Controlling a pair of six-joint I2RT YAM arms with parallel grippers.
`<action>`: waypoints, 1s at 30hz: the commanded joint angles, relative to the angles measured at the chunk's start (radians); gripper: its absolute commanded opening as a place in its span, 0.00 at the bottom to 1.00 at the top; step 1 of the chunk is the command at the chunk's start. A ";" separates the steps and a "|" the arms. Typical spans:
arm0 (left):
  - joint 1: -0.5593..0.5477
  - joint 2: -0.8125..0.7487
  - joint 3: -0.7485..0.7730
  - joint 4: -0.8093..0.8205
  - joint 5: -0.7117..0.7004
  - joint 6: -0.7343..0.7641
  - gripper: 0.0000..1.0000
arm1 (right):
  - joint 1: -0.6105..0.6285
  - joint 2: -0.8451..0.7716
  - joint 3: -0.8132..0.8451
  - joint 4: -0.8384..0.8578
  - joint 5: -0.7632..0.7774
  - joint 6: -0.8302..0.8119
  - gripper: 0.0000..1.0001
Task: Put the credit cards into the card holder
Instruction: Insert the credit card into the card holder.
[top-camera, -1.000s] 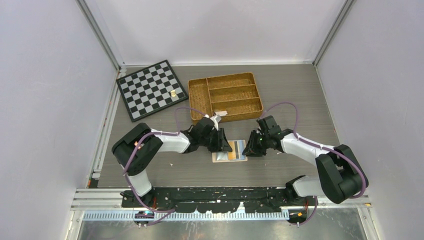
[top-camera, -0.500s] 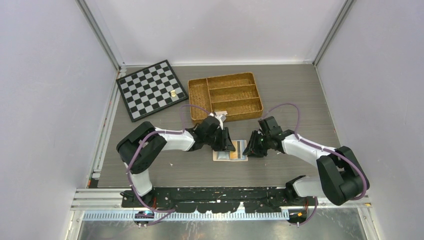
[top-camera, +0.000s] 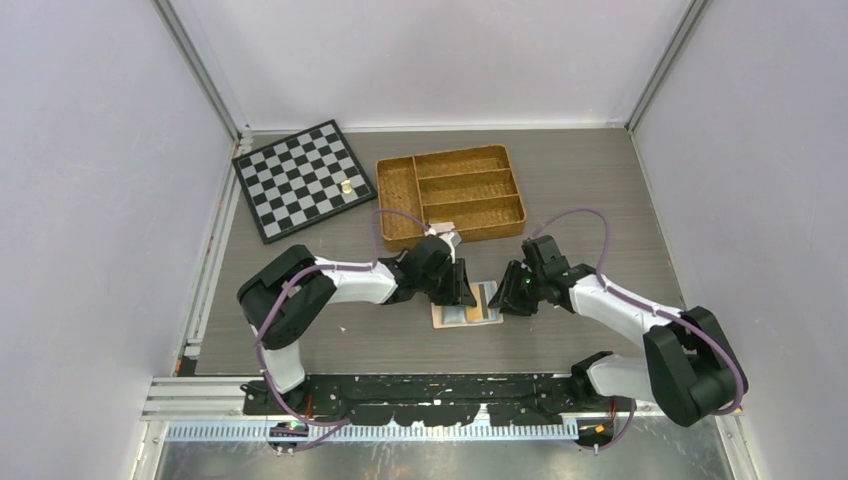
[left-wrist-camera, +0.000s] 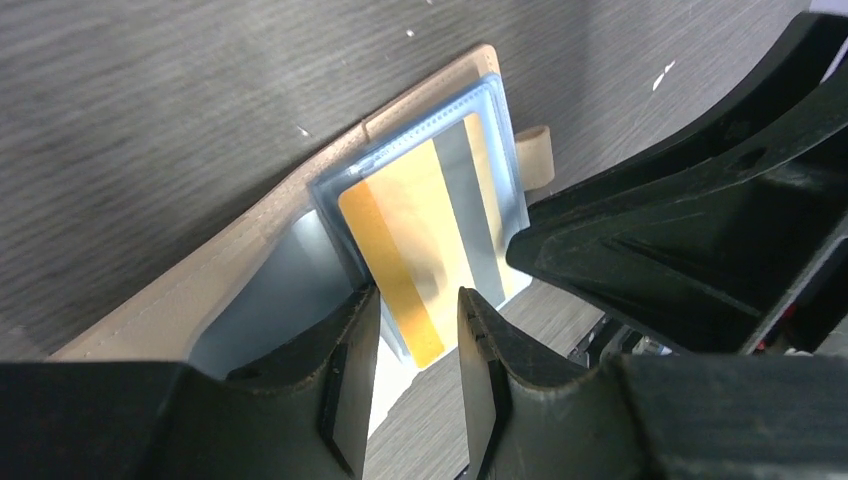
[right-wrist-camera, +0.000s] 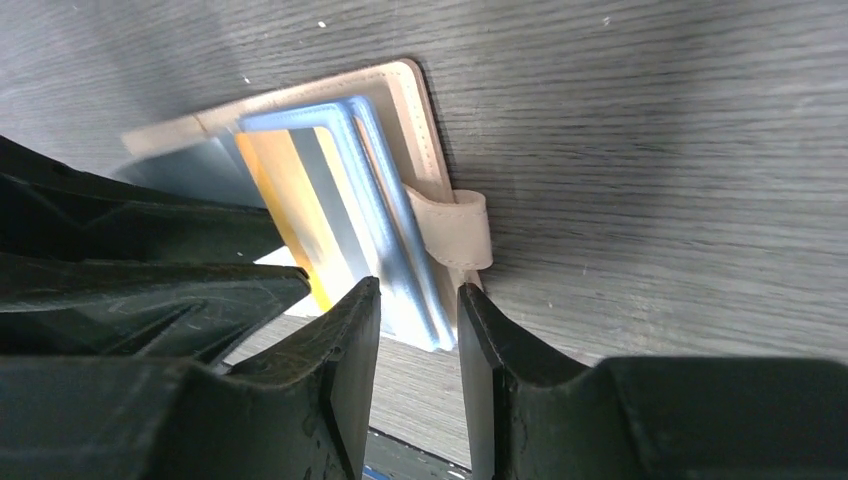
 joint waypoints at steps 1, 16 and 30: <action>-0.025 0.001 0.034 -0.012 0.016 0.003 0.36 | -0.001 -0.084 -0.003 0.002 0.069 0.037 0.40; -0.037 0.020 0.045 0.002 0.028 -0.007 0.36 | -0.001 -0.094 -0.019 -0.006 0.046 0.032 0.25; -0.063 0.050 0.095 0.026 0.042 -0.024 0.35 | 0.001 -0.096 -0.035 0.026 0.033 0.054 0.23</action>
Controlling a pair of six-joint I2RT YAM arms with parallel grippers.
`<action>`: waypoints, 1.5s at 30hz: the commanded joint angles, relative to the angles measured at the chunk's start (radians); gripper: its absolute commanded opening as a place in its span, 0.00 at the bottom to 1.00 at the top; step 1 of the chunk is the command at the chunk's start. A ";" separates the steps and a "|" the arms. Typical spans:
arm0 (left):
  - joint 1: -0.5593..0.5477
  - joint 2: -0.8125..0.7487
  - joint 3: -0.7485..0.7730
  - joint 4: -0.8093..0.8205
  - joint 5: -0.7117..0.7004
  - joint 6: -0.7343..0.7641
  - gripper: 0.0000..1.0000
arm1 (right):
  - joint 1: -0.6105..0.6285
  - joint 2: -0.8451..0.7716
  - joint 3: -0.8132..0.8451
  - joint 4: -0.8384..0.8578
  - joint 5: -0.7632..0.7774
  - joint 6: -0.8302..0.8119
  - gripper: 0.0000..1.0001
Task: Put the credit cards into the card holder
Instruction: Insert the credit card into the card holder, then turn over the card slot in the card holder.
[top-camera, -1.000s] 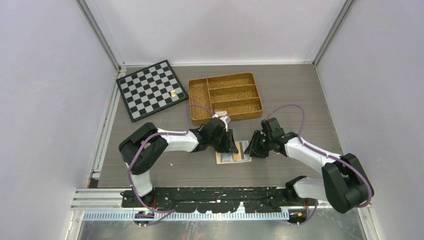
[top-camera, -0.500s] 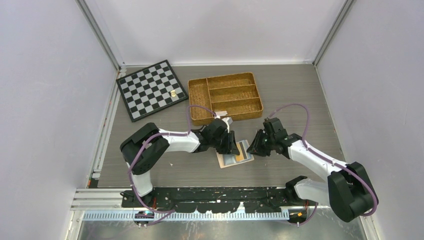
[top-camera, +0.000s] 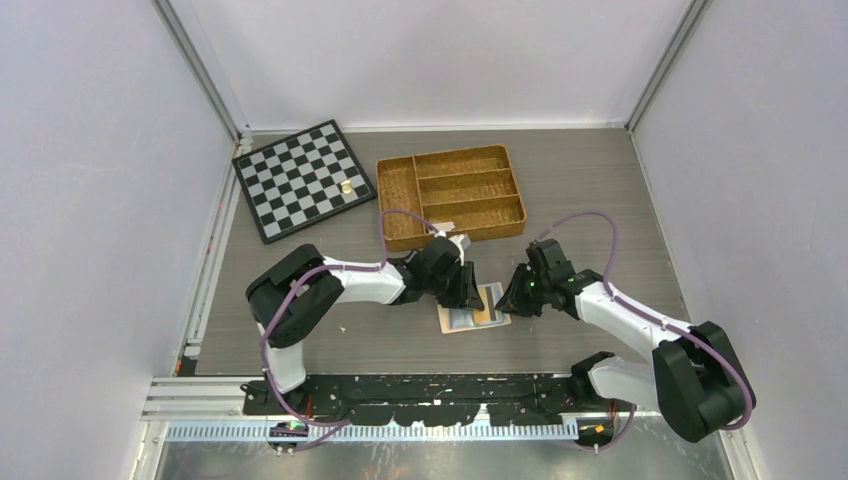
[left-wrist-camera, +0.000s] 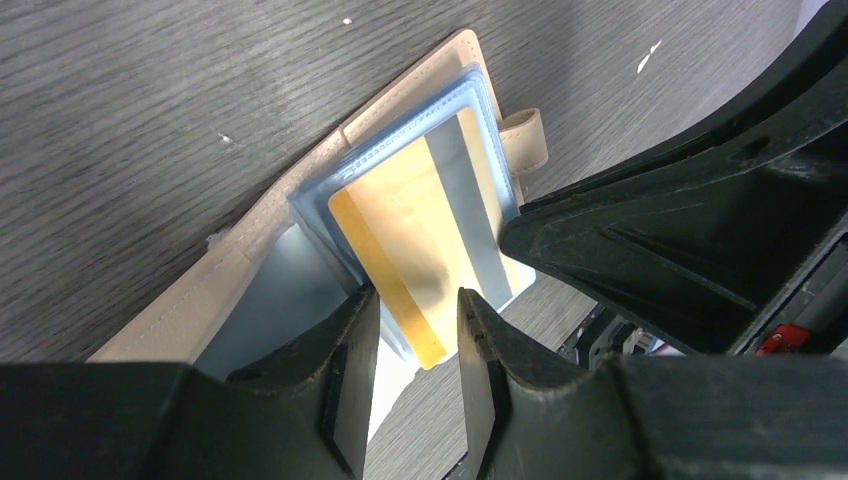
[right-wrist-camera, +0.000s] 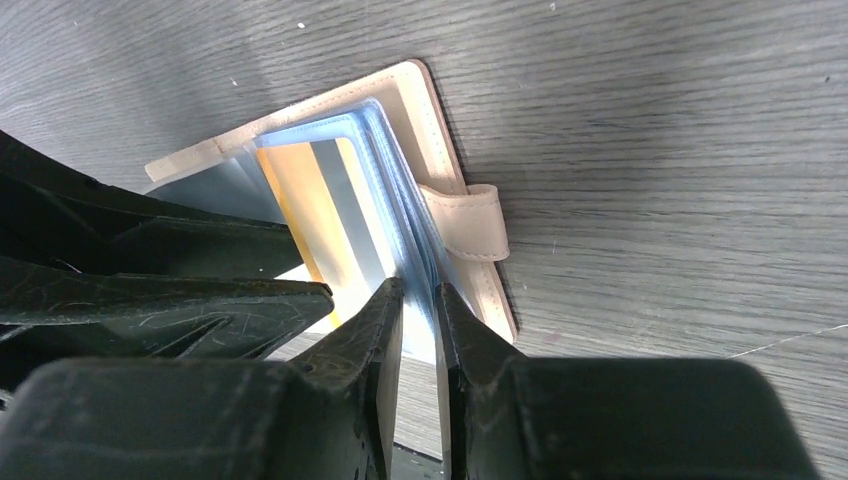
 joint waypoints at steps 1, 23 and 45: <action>-0.021 0.018 0.049 0.034 0.025 -0.014 0.36 | 0.002 -0.007 -0.001 0.046 -0.017 0.030 0.24; -0.009 -0.217 -0.013 -0.325 -0.218 0.179 0.63 | 0.001 -0.089 0.057 -0.074 -0.010 -0.067 0.34; 0.003 -0.151 -0.036 -0.309 -0.213 0.169 0.35 | 0.002 -0.015 0.021 -0.033 -0.025 -0.076 0.30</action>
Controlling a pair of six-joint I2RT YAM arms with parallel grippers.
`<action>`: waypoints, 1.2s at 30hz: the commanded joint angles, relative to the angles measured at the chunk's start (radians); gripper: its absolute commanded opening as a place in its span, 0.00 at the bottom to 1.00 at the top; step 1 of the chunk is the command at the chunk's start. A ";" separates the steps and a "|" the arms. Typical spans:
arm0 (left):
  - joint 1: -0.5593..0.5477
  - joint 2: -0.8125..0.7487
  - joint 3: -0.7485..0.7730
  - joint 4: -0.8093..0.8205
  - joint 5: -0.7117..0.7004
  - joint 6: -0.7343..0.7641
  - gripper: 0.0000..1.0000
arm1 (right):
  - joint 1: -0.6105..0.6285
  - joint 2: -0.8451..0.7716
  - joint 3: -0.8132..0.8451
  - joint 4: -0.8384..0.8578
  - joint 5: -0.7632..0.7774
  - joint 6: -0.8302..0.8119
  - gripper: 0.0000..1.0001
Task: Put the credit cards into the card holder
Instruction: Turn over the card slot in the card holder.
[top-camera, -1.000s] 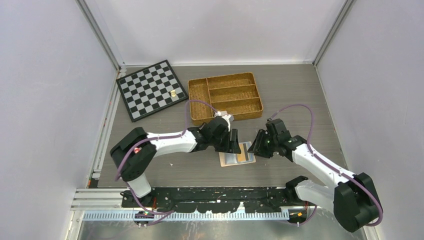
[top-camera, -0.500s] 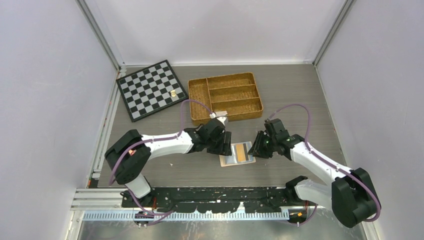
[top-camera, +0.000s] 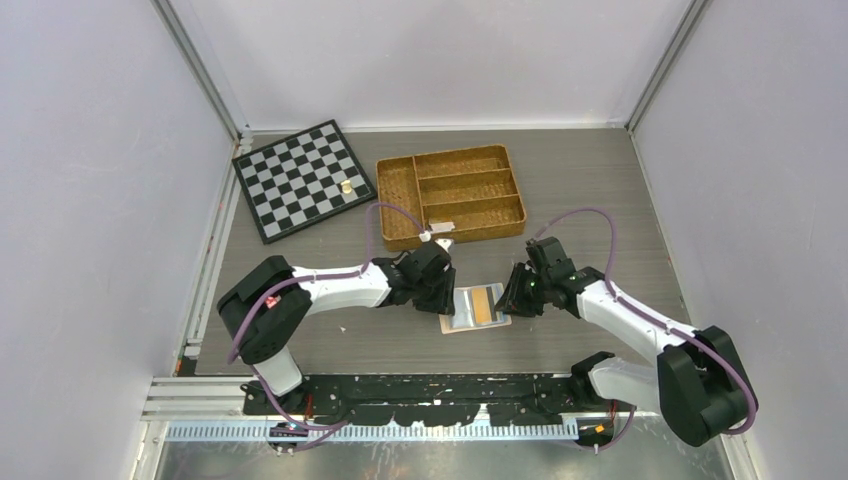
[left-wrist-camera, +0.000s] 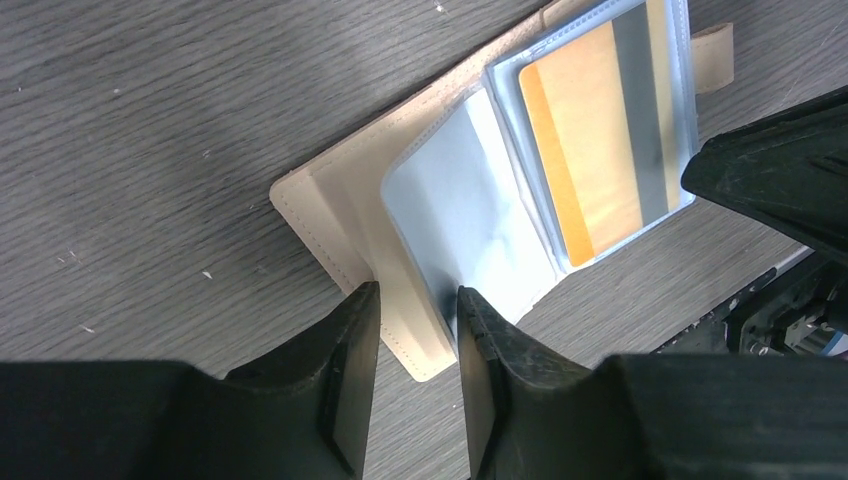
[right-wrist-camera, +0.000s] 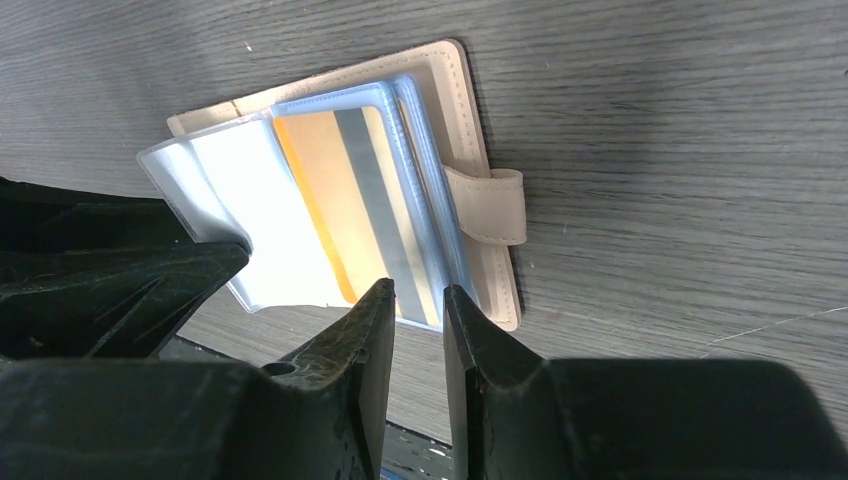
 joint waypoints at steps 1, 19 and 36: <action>0.004 0.006 -0.007 0.009 -0.018 0.005 0.35 | 0.001 0.011 -0.007 0.032 -0.002 -0.012 0.30; 0.007 0.006 -0.016 0.014 -0.014 0.003 0.23 | 0.001 0.044 -0.008 0.045 -0.029 -0.027 0.26; 0.011 0.008 -0.024 0.027 -0.006 0.000 0.19 | 0.003 -0.030 0.022 0.080 -0.142 0.020 0.18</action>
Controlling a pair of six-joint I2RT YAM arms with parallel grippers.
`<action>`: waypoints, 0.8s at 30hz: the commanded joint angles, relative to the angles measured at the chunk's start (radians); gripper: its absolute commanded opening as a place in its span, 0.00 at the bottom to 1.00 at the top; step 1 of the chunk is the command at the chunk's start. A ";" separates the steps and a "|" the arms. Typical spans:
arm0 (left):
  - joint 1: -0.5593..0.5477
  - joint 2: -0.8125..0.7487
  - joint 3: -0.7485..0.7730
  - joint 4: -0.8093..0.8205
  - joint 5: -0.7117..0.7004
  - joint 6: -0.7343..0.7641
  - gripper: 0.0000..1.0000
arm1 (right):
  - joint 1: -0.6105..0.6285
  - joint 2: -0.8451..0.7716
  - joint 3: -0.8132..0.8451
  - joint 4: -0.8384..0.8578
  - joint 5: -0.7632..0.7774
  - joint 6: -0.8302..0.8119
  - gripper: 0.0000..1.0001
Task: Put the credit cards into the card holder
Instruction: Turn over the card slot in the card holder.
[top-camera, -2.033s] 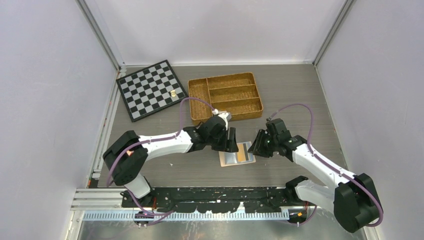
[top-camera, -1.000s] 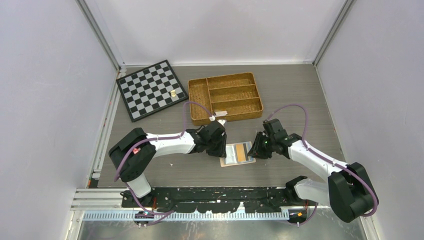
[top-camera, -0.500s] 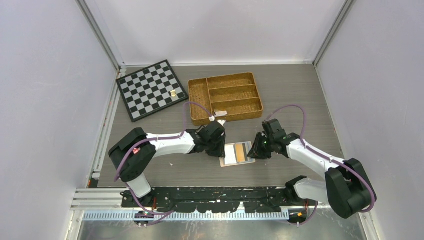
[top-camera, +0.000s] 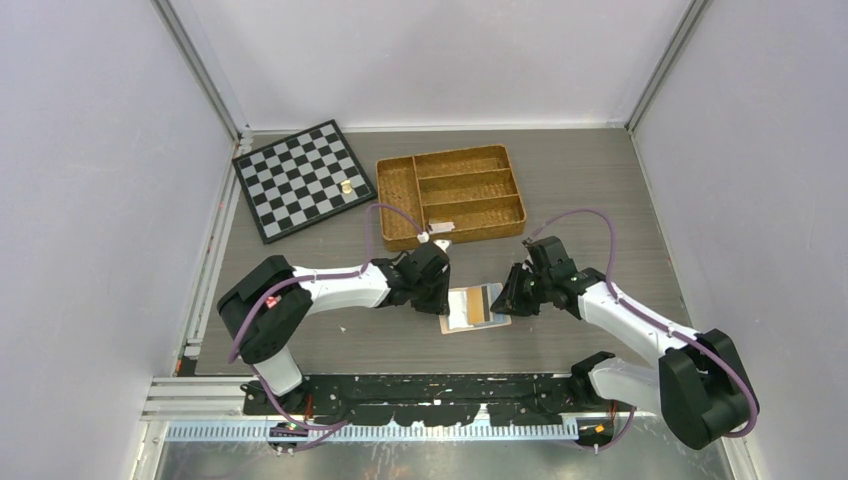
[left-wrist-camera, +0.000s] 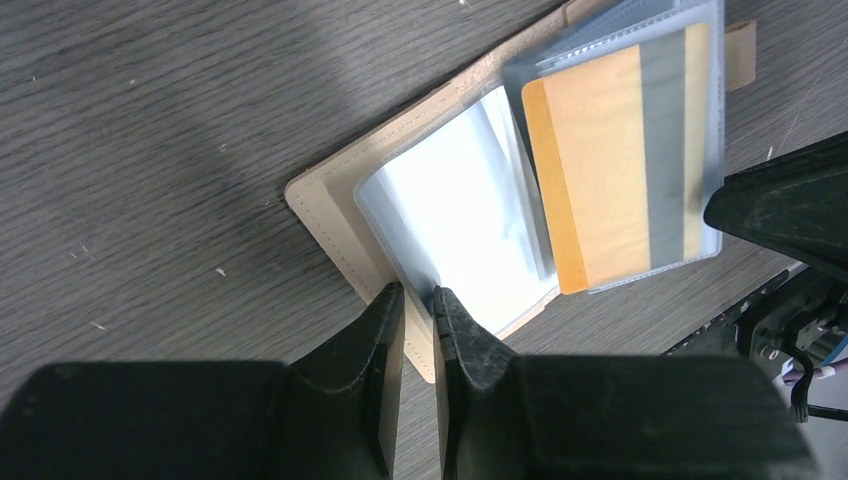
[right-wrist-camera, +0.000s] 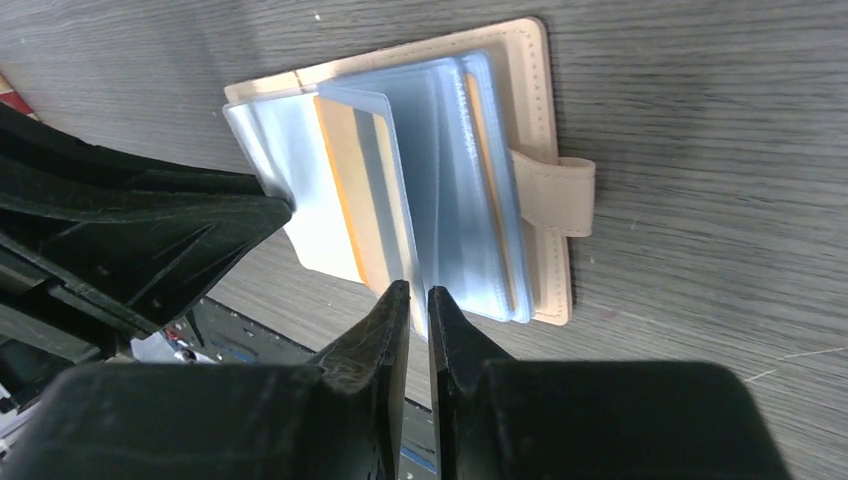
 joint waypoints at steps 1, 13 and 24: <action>0.006 0.005 -0.010 0.022 -0.005 0.001 0.19 | 0.003 -0.017 0.027 0.058 -0.061 0.020 0.18; 0.011 0.004 -0.021 0.049 0.009 -0.007 0.18 | 0.040 -0.018 0.057 0.091 -0.103 0.024 0.19; 0.028 -0.027 -0.061 0.093 0.018 -0.023 0.20 | 0.161 0.086 0.104 0.151 -0.026 0.049 0.27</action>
